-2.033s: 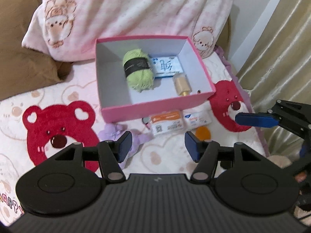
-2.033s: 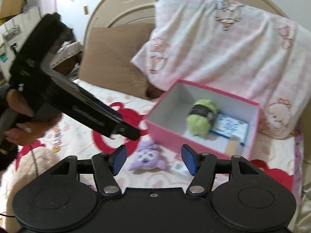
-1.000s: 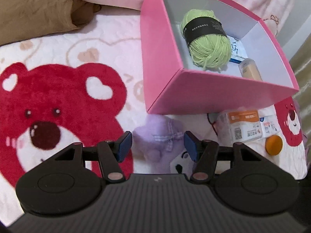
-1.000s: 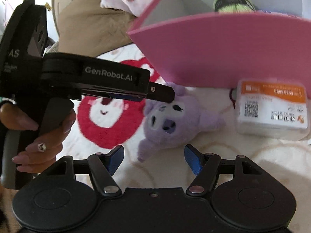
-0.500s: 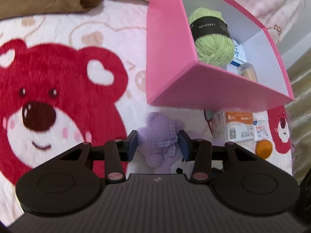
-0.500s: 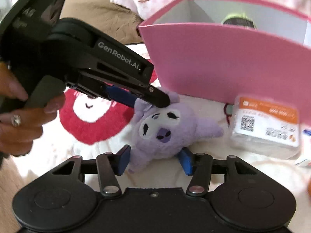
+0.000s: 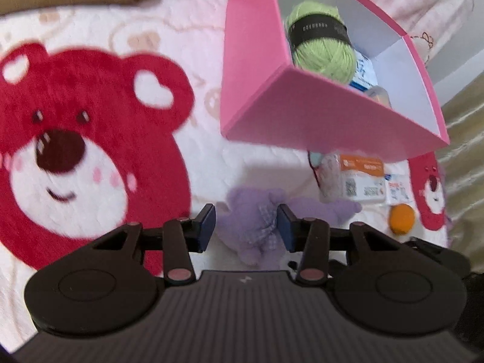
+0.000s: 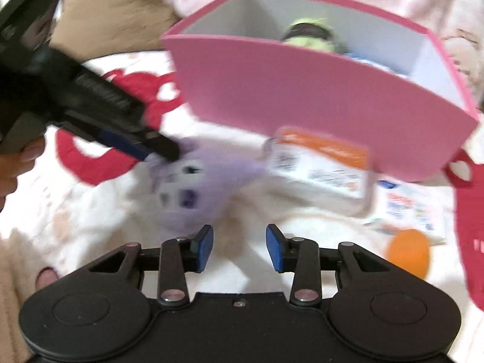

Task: Organize objects
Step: 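Lower the left gripper onto the purple plush toy and close on it, then lift the plush with the left gripper and carry it over the box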

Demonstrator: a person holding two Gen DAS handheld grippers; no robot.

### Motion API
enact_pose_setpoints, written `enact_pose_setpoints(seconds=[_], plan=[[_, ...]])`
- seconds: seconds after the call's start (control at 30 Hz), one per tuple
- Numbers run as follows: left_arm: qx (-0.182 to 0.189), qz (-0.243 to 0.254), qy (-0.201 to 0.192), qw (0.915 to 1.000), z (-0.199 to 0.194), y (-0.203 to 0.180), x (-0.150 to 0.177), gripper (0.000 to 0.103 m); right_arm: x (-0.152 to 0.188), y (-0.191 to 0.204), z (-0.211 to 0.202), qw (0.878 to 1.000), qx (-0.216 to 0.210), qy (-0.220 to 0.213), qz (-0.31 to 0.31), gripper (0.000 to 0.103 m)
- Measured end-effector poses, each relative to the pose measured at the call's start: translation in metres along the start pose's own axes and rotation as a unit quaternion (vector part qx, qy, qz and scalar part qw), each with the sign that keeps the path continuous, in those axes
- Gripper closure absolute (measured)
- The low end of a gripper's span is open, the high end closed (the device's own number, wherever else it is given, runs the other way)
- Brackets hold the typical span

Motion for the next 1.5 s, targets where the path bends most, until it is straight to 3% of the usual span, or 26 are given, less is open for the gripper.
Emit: enact_pose_setpoints(seconds=[0.1, 0.2, 0.37, 0.53, 0.77, 0.93, 1.03, 1.27, 1.5], plan=[[0.000, 0.012, -0.018, 0.9998, -0.003, -0.003, -0.003, 0.059, 0.003, -0.009, 0.001, 0.996, -0.074, 0.000, 0.053, 0.056], [0.022, 0.012, -0.009, 0.9997, -0.001, -0.005, -0.003, 0.060, 0.003, 0.003, 0.009, 0.994, -0.098, -0.013, 0.052, 0.044], [0.040, -0.016, 0.027, 0.9987, 0.009, -0.004, 0.003, 0.062, 0.000, 0.017, 0.020, 0.996, -0.066, -0.041, 0.035, 0.040], [0.052, -0.039, 0.048, 0.9967, 0.002, -0.001, 0.009, 0.071, -0.003, 0.023, 0.017, 0.998, -0.031, -0.052, 0.009, 0.050], [0.010, -0.028, 0.022, 0.9993, 0.011, -0.012, 0.016, 0.068, 0.000, 0.010, 0.026, 0.997, -0.037, -0.043, 0.055, 0.050], [0.031, -0.024, 0.027, 0.9989, 0.004, -0.018, 0.021, 0.069, 0.001, 0.017, 0.019, 0.998, -0.030, -0.043, 0.043, 0.054], [0.055, -0.026, 0.031, 0.9977, -0.011, -0.028, 0.027, 0.069, 0.001, 0.014, 0.000, 0.998, -0.024, -0.044, 0.036, 0.054], [0.070, 0.049, -0.009, 0.9963, -0.065, -0.072, 0.045, 0.069, -0.008, 0.005, -0.062, 0.996, -0.041, -0.067, 0.032, 0.054], [0.097, 0.070, -0.054, 0.9913, -0.116, -0.109, 0.037, 0.069, -0.037, -0.007, -0.121, 0.994, -0.041, -0.099, -0.001, 0.054]])
Point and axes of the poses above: each gripper's, at about its wrist camera, not at the fingertips, and z roughly the way its jaws point, y to its left, x to its underside, the point moved 2 cm from there along z, roughly the way its jaws point, and after that the axes turned 9 degrees about -z, right-handed, at the moved point
